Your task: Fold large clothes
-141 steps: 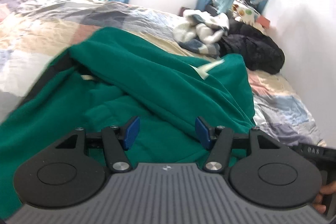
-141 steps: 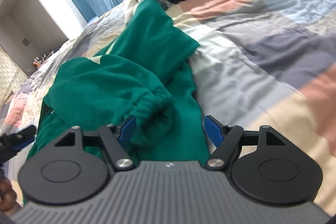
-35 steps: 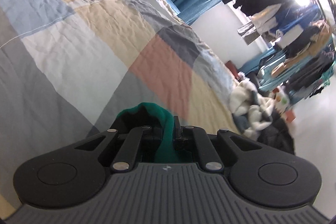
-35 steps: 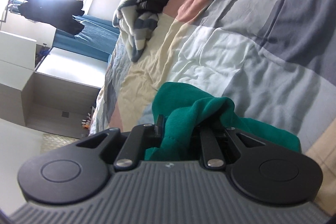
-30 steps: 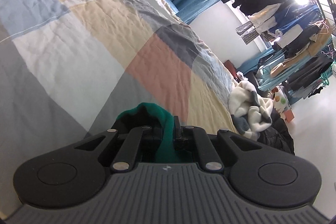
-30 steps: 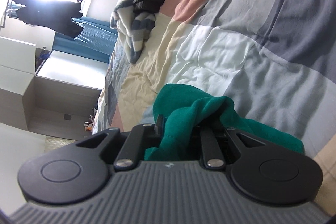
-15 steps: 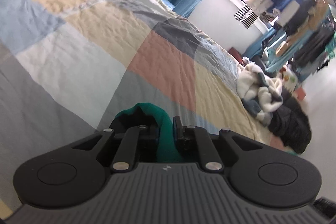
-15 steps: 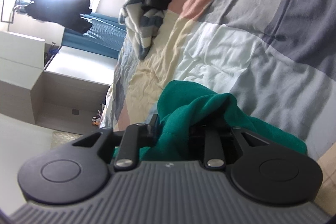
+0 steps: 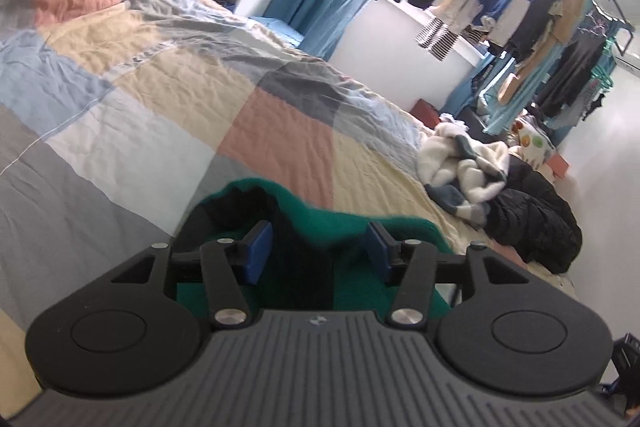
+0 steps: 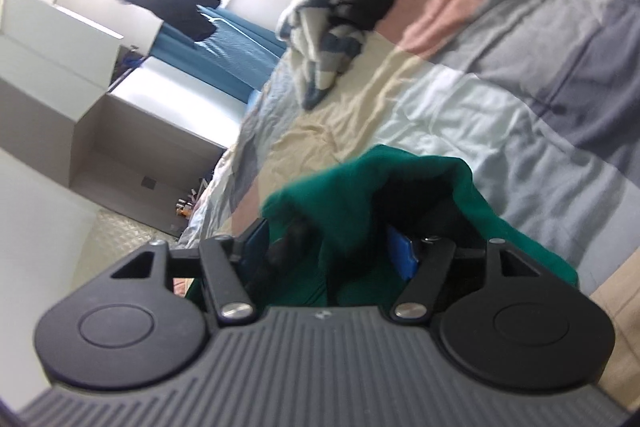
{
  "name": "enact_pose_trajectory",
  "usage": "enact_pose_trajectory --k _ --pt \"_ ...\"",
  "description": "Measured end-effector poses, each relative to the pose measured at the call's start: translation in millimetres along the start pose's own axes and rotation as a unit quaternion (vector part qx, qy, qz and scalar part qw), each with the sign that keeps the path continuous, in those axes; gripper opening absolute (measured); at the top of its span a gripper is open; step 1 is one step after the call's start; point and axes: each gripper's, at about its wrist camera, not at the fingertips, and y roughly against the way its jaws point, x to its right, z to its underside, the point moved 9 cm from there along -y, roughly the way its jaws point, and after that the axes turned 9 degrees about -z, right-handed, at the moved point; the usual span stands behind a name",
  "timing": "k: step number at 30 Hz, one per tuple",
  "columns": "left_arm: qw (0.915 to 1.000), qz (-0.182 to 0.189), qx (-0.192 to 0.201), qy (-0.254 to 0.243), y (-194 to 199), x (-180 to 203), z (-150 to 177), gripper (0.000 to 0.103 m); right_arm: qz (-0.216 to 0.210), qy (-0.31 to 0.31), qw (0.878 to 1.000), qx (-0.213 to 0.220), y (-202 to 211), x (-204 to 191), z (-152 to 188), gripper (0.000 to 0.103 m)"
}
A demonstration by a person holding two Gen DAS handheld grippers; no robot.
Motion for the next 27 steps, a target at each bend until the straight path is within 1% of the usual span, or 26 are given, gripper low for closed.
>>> enact_pose_trajectory --k 1,3,4,7,9,11,14,17,20,23,25,27 --pt "1.0000 0.002 0.001 -0.005 4 4 2 0.061 0.001 0.015 1.000 0.005 3 -5 -1 0.069" --pt "0.9998 0.008 0.008 -0.017 13 13 7 0.061 0.001 0.036 0.999 0.016 9 -14 -1 0.087" --pt "0.9996 0.010 0.011 -0.023 18 18 9 0.061 -0.001 0.045 0.999 0.020 11 -19 -1 0.087" --pt "0.9986 0.016 0.023 -0.044 28 31 17 0.061 -0.002 0.089 0.996 0.018 12 -36 6 0.087" --pt "0.9981 0.014 0.023 -0.056 30 37 23 0.061 -0.004 0.113 0.993 0.018 10 -45 11 0.087" --pt "0.9975 0.020 0.018 -0.066 29 43 29 0.061 -0.011 0.126 0.992 0.007 2 -50 18 0.087" --pt "0.9970 0.026 0.009 -0.073 23 47 37 0.061 -0.012 0.135 0.991 -0.010 -13 -49 27 0.087" --pt "0.9964 0.031 -0.003 -0.078 14 49 44 0.061 -0.002 0.143 0.989 -0.024 -28 -46 34 0.087" --pt "0.9956 0.045 -0.013 -0.081 5 53 50 0.061 0.008 0.152 0.988 -0.032 -39 -45 40 0.086" --pt "0.9942 0.058 -0.019 -0.088 -2 60 55 0.061 0.040 0.159 0.986 -0.026 -46 -38 37 0.086" --pt "0.9933 0.062 -0.024 -0.094 -6 63 58 0.061 0.054 0.156 0.986 -0.021 -51 -30 32 0.082" --pt "0.9926 0.061 -0.032 -0.100 -12 66 62 0.061 0.052 0.143 0.988 -0.024 -57 -24 31 0.076"
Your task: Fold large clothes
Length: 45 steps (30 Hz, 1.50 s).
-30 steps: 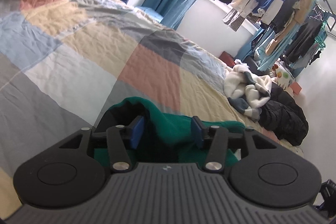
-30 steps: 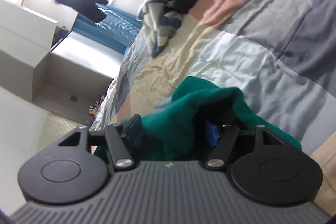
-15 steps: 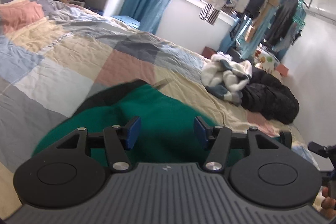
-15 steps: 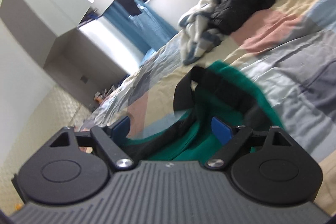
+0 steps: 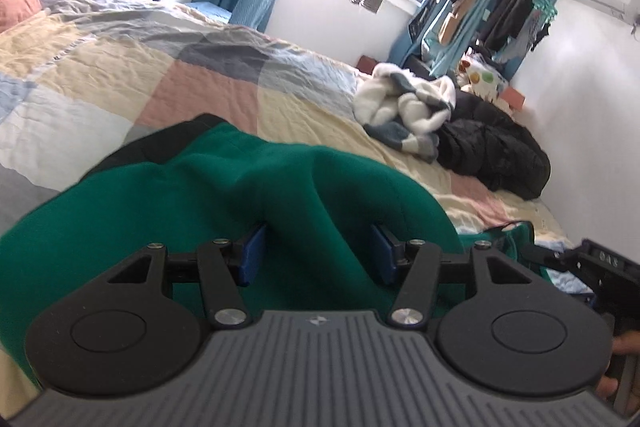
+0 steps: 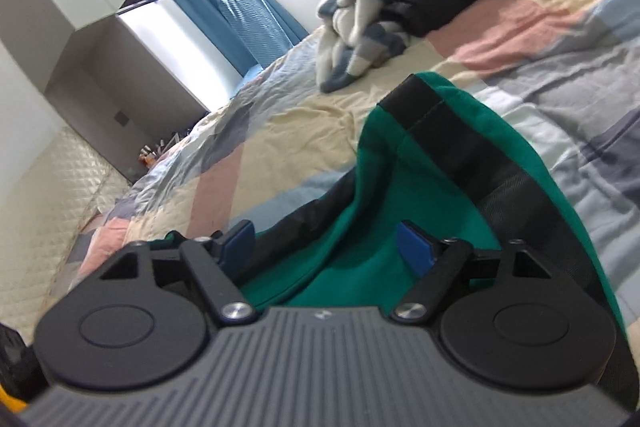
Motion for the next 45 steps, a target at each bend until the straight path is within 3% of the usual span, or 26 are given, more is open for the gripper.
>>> enact_pose_trajectory --k 4,7,8,9,10,12,19,24,32,36,45 --pt "0.9996 -0.015 0.001 -0.025 -9 4 5 0.061 -0.016 -0.018 1.000 -0.020 -23 1 -1 0.068" --pt "0.9991 -0.024 0.000 -0.034 -14 4 7 0.061 -0.018 -0.018 0.999 -0.044 -45 1 -1 0.056" --pt "0.9991 -0.025 -0.001 -0.034 -15 4 7 0.061 -0.010 -0.016 0.999 -0.051 -51 2 -1 0.043" --pt "0.9991 -0.025 -0.001 -0.035 -15 4 7 0.061 0.001 -0.013 0.998 -0.057 -55 4 -1 0.023" --pt "0.9991 -0.025 0.000 -0.034 -15 3 6 0.061 0.007 -0.014 0.998 -0.060 -58 5 -2 0.014" --pt "0.9992 -0.024 0.001 -0.032 -16 3 6 0.061 -0.001 -0.035 0.997 -0.061 -57 7 -7 0.007" --pt "0.9993 -0.026 0.015 -0.024 -13 -2 1 0.061 -0.035 -0.037 0.999 0.006 -32 -10 -75 0.007" --pt "0.9987 -0.040 0.023 -0.023 -15 -7 -3 0.061 0.008 -0.048 0.999 0.013 -43 9 -101 0.007" --pt "0.9963 -0.069 0.008 -0.051 -28 -10 1 0.061 0.095 -0.034 0.994 -0.044 -103 66 -67 0.007" --pt "0.9935 -0.084 0.000 -0.077 -33 -10 6 0.061 0.100 -0.031 0.993 -0.057 -118 84 -50 0.007" --pt "0.9903 -0.101 -0.024 -0.092 -19 -4 7 0.061 0.092 -0.007 0.994 -0.065 -110 68 -49 0.009"
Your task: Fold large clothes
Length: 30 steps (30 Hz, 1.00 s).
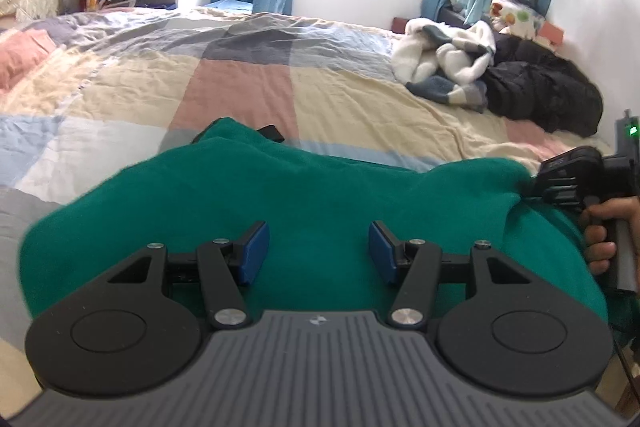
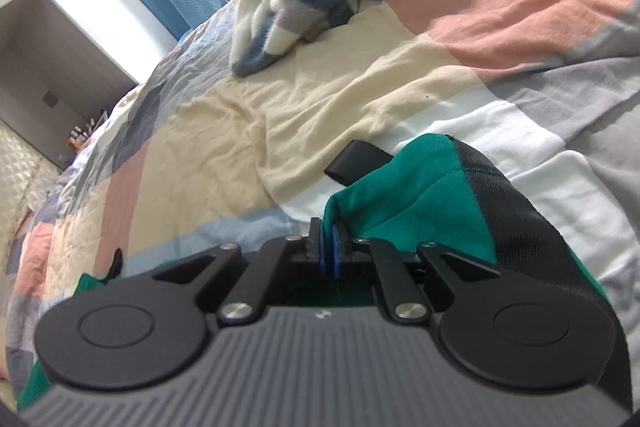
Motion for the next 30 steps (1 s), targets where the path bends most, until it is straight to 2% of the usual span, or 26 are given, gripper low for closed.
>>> enact_pose_trajectory --k 2,4,6,8,13,20,25,27,30 --pt "1.0000 0.002 -0.002 0.001 6 1 -1 0.061 0.000 0.016 1.000 0.001 10 -9 2 0.014" --pt "1.0000 0.006 0.002 -0.005 15 4 -1 0.061 -0.010 0.032 0.999 0.000 22 -19 5 0.030" --pt "0.9999 0.008 0.005 -0.008 25 7 2 0.061 -0.014 0.056 0.998 0.012 40 -30 9 0.059" --pt "0.9999 0.005 0.010 -0.011 35 10 4 0.061 -0.021 0.078 0.996 0.025 59 -40 13 0.075" --pt "0.9991 0.016 0.034 -0.017 63 20 6 0.061 -0.023 0.129 0.990 0.058 112 -63 32 0.075" --pt "0.9964 0.052 0.064 -0.020 108 39 13 0.061 -0.060 0.117 0.987 0.090 175 -81 80 0.075" --pt "0.9939 0.077 0.074 -0.025 135 52 23 0.061 -0.066 0.129 0.985 0.095 200 -97 122 0.075" --pt "0.9931 0.087 0.075 -0.026 143 56 28 0.061 -0.075 0.115 0.986 0.093 203 -99 137 0.075" --pt "0.9922 0.100 0.072 -0.019 150 58 35 0.061 -0.088 0.055 0.991 0.083 201 -91 156 0.077"
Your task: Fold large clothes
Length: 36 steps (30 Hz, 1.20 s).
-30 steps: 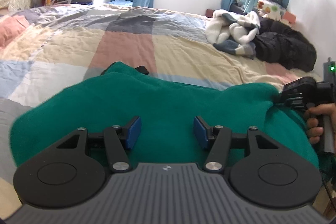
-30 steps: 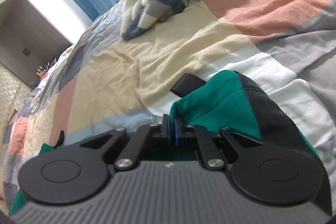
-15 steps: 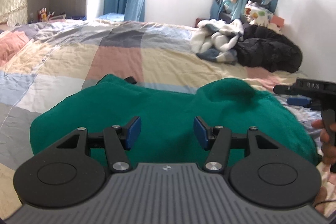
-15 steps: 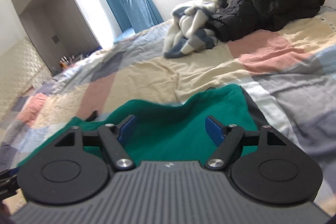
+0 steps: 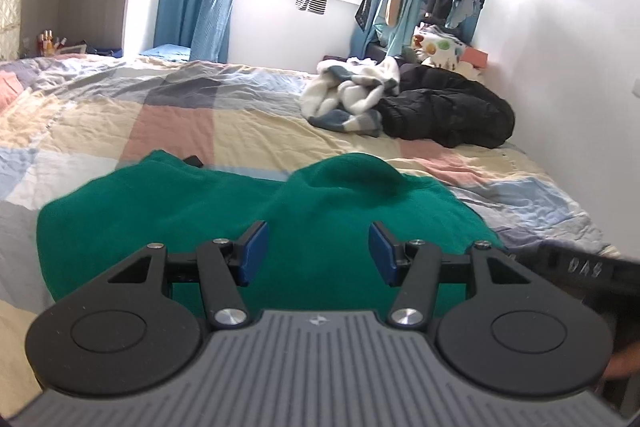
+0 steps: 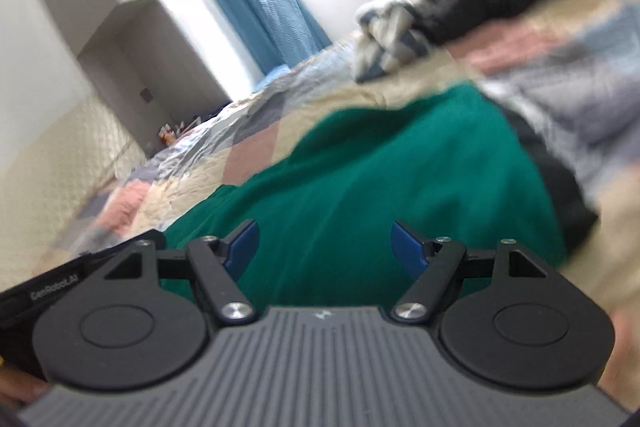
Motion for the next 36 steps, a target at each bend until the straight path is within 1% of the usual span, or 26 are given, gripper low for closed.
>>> enact_pose_trajectory --k 2,6,9,11,14,16,17,19,21,23,26,30,32,33,34,36 --pt "1.0000 0.000 -0.004 0.004 1 -1 4 0.062 -0.008 -0.029 0.999 -0.008 -2 4 13 0.077" --pt "0.9993 0.001 -0.026 0.026 -9 -6 13 0.063 0.011 -0.074 0.996 -0.039 -17 18 28 0.076" --pt "0.9981 -0.001 -0.044 0.042 -20 -14 20 0.065 0.014 -0.109 0.992 -0.057 -27 30 35 0.076" --pt "0.9971 -0.003 -0.056 0.051 -28 -18 24 0.066 0.001 -0.153 0.986 -0.070 -35 40 43 0.076" --pt "0.9944 0.005 -0.077 0.072 -41 -22 30 0.066 -0.013 -0.201 0.975 -0.088 -46 50 53 0.076" --pt "0.9923 0.007 -0.090 0.084 -50 -26 34 0.068 -0.024 -0.232 0.968 -0.088 -53 54 56 0.078" --pt "0.9917 0.007 -0.094 0.088 -54 -27 35 0.069 -0.030 -0.245 0.965 -0.084 -55 56 56 0.089" --pt "0.9910 0.005 -0.097 0.092 -60 -30 37 0.071 -0.039 -0.268 0.960 -0.072 -59 59 54 0.088" --pt "0.9905 0.011 -0.096 0.098 -64 -31 36 0.074 -0.045 -0.287 0.955 -0.062 -63 64 51 0.089" --pt "0.9900 0.023 -0.090 0.106 -64 -30 34 0.079 -0.056 -0.316 0.945 -0.058 -69 69 52 0.090" --pt "0.9891 0.041 -0.084 0.114 -63 -26 32 0.083 -0.080 -0.362 0.927 -0.048 -78 77 51 0.091" --pt "0.9845 0.075 -0.083 0.136 -59 -21 29 0.085 -0.103 -0.395 0.912 -0.026 -78 80 44 0.091" --pt "0.9787 0.098 -0.087 0.158 -57 -21 29 0.087 -0.119 -0.399 0.909 -0.016 -75 78 41 0.091" --pt "0.9722 0.115 -0.097 0.179 -57 -21 30 0.088 -0.125 -0.396 0.910 -0.012 -74 76 40 0.091" --pt "0.9595 0.144 -0.115 0.213 -59 -20 32 0.089 -0.129 -0.392 0.911 -0.008 -73 73 39 0.092" --pt "0.9273 0.199 -0.150 0.280 -64 -20 38 0.090 -0.137 -0.386 0.912 -0.003 -70 70 35 0.092"
